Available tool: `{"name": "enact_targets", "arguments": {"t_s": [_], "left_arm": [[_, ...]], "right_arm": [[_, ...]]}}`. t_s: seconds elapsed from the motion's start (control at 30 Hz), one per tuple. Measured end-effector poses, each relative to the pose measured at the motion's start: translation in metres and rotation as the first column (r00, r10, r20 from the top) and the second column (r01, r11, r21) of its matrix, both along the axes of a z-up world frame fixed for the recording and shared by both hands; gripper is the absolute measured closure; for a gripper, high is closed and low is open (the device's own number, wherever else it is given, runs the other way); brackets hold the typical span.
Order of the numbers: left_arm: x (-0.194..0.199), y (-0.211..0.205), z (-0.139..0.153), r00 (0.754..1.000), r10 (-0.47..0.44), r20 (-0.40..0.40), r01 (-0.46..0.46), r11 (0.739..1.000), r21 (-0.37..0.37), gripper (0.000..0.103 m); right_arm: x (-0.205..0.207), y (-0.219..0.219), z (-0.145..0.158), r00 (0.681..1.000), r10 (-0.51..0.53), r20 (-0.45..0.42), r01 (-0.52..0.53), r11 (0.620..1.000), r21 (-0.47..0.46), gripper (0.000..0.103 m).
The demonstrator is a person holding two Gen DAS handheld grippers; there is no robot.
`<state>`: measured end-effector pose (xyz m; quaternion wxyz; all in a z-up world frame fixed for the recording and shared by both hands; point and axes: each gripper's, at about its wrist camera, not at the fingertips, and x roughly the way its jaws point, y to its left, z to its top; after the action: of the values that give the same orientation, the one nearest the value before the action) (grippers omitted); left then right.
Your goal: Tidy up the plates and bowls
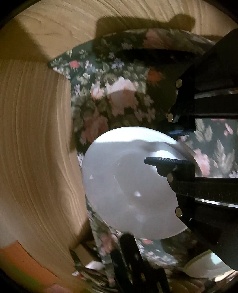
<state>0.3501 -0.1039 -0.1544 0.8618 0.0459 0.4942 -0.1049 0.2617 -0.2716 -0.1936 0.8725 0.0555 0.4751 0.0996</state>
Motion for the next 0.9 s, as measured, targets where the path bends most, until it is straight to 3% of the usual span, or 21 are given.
{"name": "enact_targets", "arguments": {"t_s": [0.07, 0.2, 0.37, 0.67, 0.73, 0.9], "left_arm": [[0.0, 0.0, -0.007, 1.0, 0.004, -0.019, -0.004, 1.0, 0.014, 0.036], [0.003, 0.0, -0.02, 0.998, -0.002, -0.059, 0.003, 1.0, 0.023, 0.038], [0.003, -0.007, -0.028, 0.996, -0.026, -0.086, 0.029, 0.999, 0.026, 0.049], [0.005, -0.023, -0.042, 0.99, -0.078, -0.121, 0.081, 0.997, 0.017, 0.081], [0.005, -0.024, -0.045, 0.99, -0.084, -0.116, 0.086, 0.996, 0.015, 0.082], [0.004, -0.026, -0.044, 0.99, -0.087, -0.108, 0.088, 0.996, 0.007, 0.084]], "right_arm": [[0.0, 0.001, -0.003, 1.0, 0.018, -0.008, -0.018, 1.0, 0.012, 0.085], [-0.002, 0.013, -0.006, 0.999, 0.038, -0.02, -0.038, 0.999, 0.028, 0.083], [0.004, 0.0, -0.003, 1.0, -0.021, -0.008, 0.022, 0.998, 0.062, 0.064], [0.006, 0.006, -0.008, 1.0, -0.006, -0.028, 0.008, 0.998, 0.07, 0.066], [0.007, 0.009, -0.009, 1.0, 0.003, -0.023, -0.001, 0.998, 0.07, 0.074], [0.007, 0.017, -0.009, 1.0, 0.008, -0.027, -0.007, 0.998, 0.067, 0.078]]}}
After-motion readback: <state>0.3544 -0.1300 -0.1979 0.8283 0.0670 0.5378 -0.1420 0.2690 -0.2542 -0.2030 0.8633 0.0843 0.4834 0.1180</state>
